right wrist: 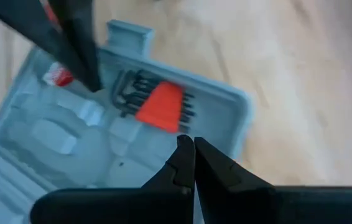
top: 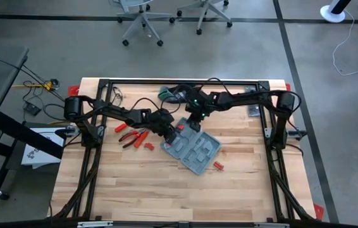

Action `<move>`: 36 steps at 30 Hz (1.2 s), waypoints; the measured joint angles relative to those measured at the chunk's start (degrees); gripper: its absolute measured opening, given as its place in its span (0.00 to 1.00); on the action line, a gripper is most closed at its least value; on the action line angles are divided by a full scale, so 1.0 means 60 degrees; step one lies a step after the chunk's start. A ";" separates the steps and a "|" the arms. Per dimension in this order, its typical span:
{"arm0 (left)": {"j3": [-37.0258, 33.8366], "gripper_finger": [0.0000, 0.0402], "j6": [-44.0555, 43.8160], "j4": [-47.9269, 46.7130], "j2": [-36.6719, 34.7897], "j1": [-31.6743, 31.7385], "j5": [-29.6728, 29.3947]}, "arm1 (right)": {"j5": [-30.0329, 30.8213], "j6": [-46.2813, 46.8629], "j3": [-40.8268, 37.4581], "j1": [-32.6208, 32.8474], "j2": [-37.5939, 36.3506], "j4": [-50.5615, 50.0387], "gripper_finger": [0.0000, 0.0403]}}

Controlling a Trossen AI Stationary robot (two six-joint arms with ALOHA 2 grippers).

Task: Prefit tool cases
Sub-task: Remove the set of hex keys from the tool case

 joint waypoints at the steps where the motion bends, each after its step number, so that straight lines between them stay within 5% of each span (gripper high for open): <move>1: 0.0000 0.00 -0.0004 0.0007 0.0000 0.0000 -0.0007 | -0.0001 0.0003 0.0006 0.0054 0.0039 0.0012 0.00; 22: 0.0015 0.00 -0.0353 0.0635 0.0631 0.0007 -0.0477 | 0.0405 -0.0312 0.1632 0.0068 0.1306 -0.1509 0.00; 36: 0.0011 0.00 -0.0347 0.0805 0.0652 0.0662 -0.0755 | -0.1247 -0.0039 0.1614 0.0430 0.1306 -0.1501 0.00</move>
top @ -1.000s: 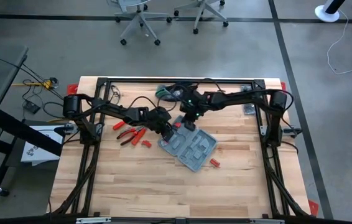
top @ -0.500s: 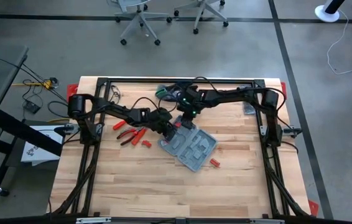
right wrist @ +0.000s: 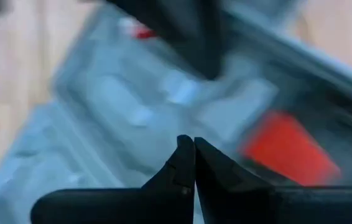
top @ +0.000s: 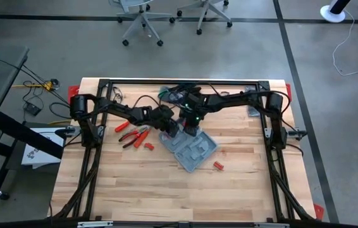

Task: Prefit tool cases
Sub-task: Remove the set of hex keys from the tool case

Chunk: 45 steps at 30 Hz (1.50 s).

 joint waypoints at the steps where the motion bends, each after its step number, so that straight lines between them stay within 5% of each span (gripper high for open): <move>1: 0.0000 0.00 -0.0003 0.0015 0.0000 0.0028 -0.0002 | -0.0106 0.0060 0.0000 0.0034 0.0000 0.0123 0.00; 8: 0.0000 0.00 -0.0220 0.0120 0.0000 0.0040 0.0071 | -0.0840 0.0795 0.0093 -0.0269 -0.0170 0.0117 0.00; 20: -0.0007 0.00 -0.0004 0.0200 -0.0550 0.0187 0.0080 | 0.1287 0.1215 0.0102 -0.1210 -0.0485 -0.0498 0.00; 39: 0.0000 0.00 0.0995 -0.0936 -0.1429 0.0445 -0.0840 | 0.2542 0.1506 0.0095 -0.0609 -0.0082 -0.0700 0.00; 45: -0.0020 0.00 0.0876 -0.3001 -0.1513 0.0736 -0.1104 | 0.2340 0.1770 0.0146 -0.0635 0.0238 -0.0782 0.00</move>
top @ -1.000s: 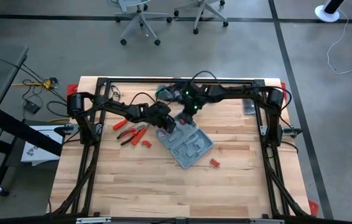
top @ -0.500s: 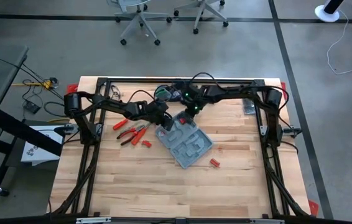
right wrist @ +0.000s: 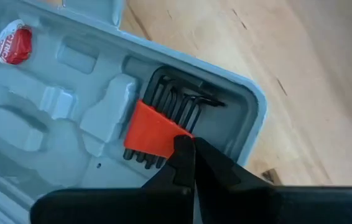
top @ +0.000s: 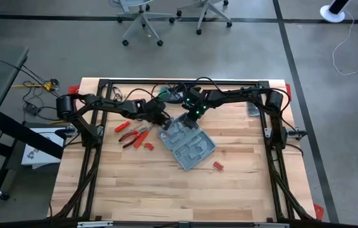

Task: Prefit tool cases
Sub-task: Remove the set of hex keys from the tool case

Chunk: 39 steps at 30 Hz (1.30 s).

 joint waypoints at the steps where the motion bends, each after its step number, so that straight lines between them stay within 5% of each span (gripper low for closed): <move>1: -0.0002 0.00 -0.0021 -0.0252 0.0029 0.0003 0.0031 | -0.0100 -0.0001 -0.0002 -0.0001 0.0012 -0.0002 0.00; 16: 0.0009 0.00 -0.0766 0.0807 0.0816 -0.0277 0.1147 | -0.3908 0.0695 -0.0080 -0.0011 -0.0019 0.1309 0.00; 24: 0.0016 0.00 -0.0776 0.1058 0.0825 -0.0284 0.1447 | -0.2731 0.0728 -0.0073 -0.0018 -0.0256 0.0970 0.00; 29: 0.0016 0.00 -0.0696 0.1077 0.0825 -0.0299 0.1543 | -0.2980 0.0172 -0.0069 0.0052 -0.0256 0.1145 0.02; 39: 0.0012 0.00 -0.0674 0.1205 0.0825 -0.0299 0.1562 | -0.3066 0.0196 -0.0062 0.0528 -0.0061 0.2202 0.27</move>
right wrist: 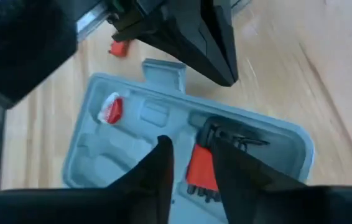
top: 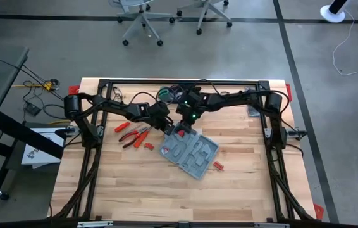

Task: Prefit tool cases
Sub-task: Remove the set of hex keys from the tool case

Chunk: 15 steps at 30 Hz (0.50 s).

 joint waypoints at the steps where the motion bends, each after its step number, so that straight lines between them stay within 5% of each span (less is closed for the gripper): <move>1: 0.0000 0.00 0.0000 0.0000 0.0000 0.0000 0.0011 | 0.0211 -0.0010 0.0003 0.0013 0.0027 0.0039 0.29; 15: 0.0000 0.00 0.0073 -0.0003 0.0000 -0.0062 -0.0023 | 0.1141 -0.0237 0.0008 -0.0021 0.0071 -0.0296 0.33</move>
